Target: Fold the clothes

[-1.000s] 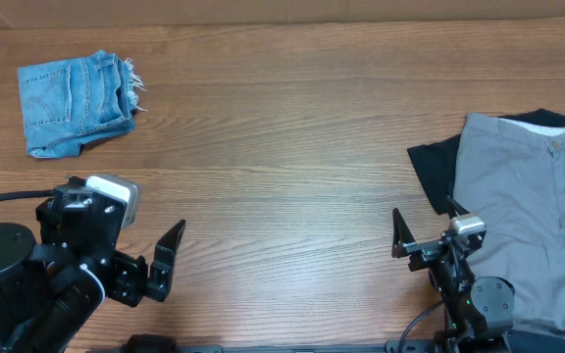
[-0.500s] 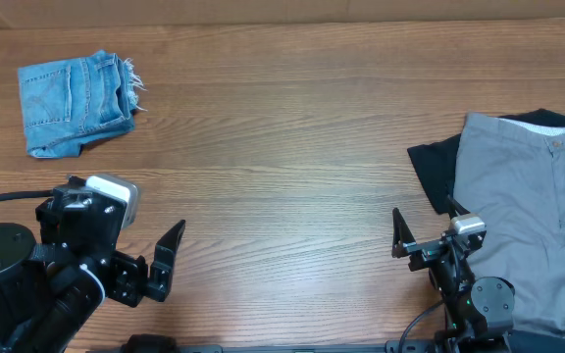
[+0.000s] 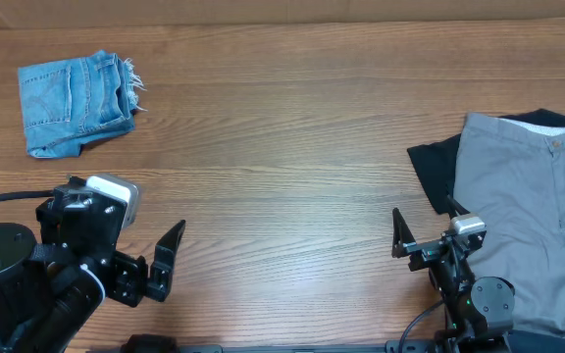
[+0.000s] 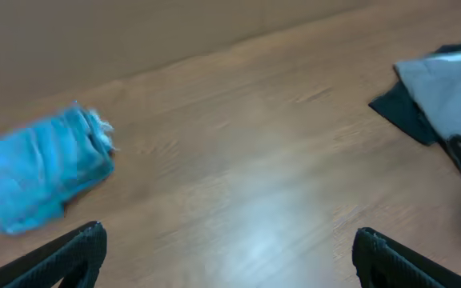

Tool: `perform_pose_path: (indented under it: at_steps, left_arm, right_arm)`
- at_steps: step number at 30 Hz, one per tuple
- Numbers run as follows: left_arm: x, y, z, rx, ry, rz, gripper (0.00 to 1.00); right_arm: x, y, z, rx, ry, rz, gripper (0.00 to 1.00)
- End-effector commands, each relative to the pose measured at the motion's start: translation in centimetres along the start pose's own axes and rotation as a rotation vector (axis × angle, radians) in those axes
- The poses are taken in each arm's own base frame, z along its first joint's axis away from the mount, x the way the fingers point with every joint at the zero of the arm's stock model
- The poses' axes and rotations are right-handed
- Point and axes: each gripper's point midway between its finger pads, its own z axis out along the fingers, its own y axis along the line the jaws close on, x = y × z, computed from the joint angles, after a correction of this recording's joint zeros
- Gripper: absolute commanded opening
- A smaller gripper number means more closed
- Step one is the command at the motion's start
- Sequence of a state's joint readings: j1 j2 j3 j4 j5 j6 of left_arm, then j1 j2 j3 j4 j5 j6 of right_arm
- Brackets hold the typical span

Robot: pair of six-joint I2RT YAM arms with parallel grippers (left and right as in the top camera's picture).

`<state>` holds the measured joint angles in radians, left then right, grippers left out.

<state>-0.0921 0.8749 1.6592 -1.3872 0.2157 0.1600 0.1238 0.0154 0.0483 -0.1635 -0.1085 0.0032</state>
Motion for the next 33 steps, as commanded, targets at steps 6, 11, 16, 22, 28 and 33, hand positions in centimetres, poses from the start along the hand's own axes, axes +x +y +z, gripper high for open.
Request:
perform_pose_path:
  at_steps: [6, 11, 16, 22, 28, 33]
  left_arm:
    - [0.8, 3.1, 6.7, -0.139, -0.233, 0.209, 1.00]
    - [4.7, 3.2, 9.1, -0.189, -0.437, 0.247, 1.00]
    - [8.2, 3.2, 9.6, -0.261, -0.600, 0.280, 1.00]
    - [11.4, 3.5, 12.3, -0.254, -0.585, 0.252, 1.00]
    - [14.0, 3.8, 15.0, -0.240, -0.534, 0.236, 1.00]
    - [16.7, 4.0, 17.4, -0.226, -0.472, 0.218, 1.00]
  right_arm:
    - [-0.3, 0.0, -0.1, -0.004, -0.017, -0.006, 1.00]
    - [-0.3, 0.0, -0.1, -0.004, -0.017, -0.006, 1.00]
    - [-0.3, 0.0, -0.1, -0.004, -0.017, -0.006, 1.00]
    - [-0.3, 0.0, -0.1, -0.004, -0.017, -0.006, 1.00]
    - [-0.3, 0.0, -0.1, -0.004, -0.017, -0.006, 1.00]
    - [-0.3, 0.0, -0.1, -0.004, -0.017, -0.006, 1.00]
